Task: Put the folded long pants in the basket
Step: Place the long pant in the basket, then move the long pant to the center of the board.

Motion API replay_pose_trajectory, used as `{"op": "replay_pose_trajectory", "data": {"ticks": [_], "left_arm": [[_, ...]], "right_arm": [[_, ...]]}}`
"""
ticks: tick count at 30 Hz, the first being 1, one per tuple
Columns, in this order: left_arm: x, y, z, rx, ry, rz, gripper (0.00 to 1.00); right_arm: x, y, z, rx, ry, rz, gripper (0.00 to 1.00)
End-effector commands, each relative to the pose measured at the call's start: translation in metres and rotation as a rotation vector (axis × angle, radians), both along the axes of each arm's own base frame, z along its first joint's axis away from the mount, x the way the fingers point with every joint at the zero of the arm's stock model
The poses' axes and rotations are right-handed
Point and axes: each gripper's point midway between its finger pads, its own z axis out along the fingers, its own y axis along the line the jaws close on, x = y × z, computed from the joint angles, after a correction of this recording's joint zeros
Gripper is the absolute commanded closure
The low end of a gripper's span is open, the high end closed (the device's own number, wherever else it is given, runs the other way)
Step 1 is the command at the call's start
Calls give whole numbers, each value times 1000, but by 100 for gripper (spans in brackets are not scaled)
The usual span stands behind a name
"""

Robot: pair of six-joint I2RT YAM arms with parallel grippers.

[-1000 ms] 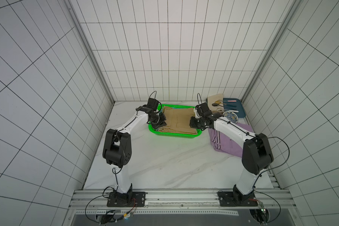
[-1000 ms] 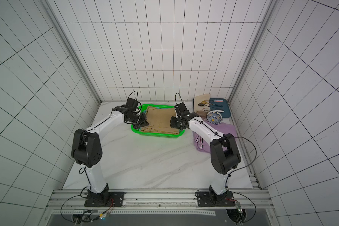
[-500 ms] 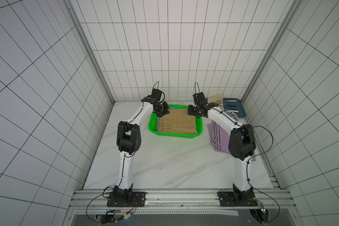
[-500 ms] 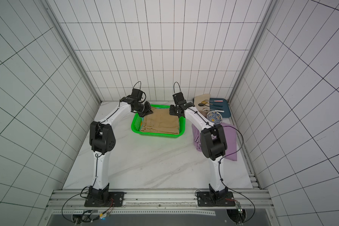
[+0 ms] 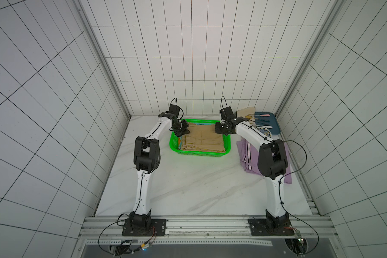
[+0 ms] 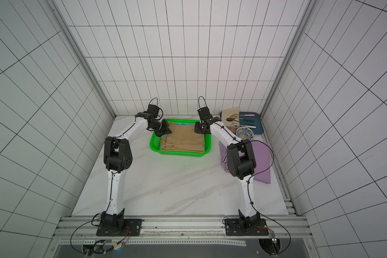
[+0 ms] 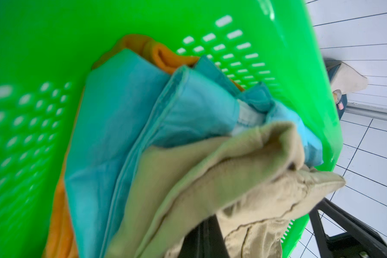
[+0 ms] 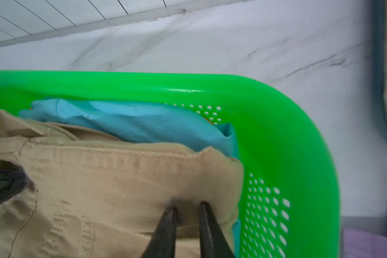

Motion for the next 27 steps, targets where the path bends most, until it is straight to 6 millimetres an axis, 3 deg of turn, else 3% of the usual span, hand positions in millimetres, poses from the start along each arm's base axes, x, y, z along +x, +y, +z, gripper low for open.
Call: {"op": "replay_pose_trajectory", "data": {"ticks": [1,2,3,6,7,9,13,16,19,23,27], "left_arm": [[-32,-1,87,62,-162,-22,64],[-48,-3,106,75,-205,-24,42],[-64,-5,118,85,-240,-22,30],[-128,-20,132,79,-361,-14,7],[-148,-32,136,36,-413,-17,5],[-191,-56,119,-39,-438,-53,2],[-263,-108,90,-78,-446,-164,2],[-305,-150,54,-51,-440,-265,3],[-323,-179,10,-54,-394,-314,3],[-315,-207,-31,-49,-352,-325,2],[-308,-237,-58,-8,-303,-369,3]], "right_arm": [[-26,-22,82,69,-113,-24,63],[-38,-26,103,107,-153,-19,58],[-49,-30,118,135,-186,-16,53],[-94,-57,154,202,-305,-30,37],[-108,-67,155,212,-332,-37,30],[-139,-87,170,239,-398,-43,21],[-188,-117,183,257,-420,-58,16],[-217,-140,191,245,-436,-86,8],[-237,-160,202,243,-500,-123,1],[-246,-175,210,231,-549,-164,1],[-241,-174,205,218,-521,-170,1]]}}
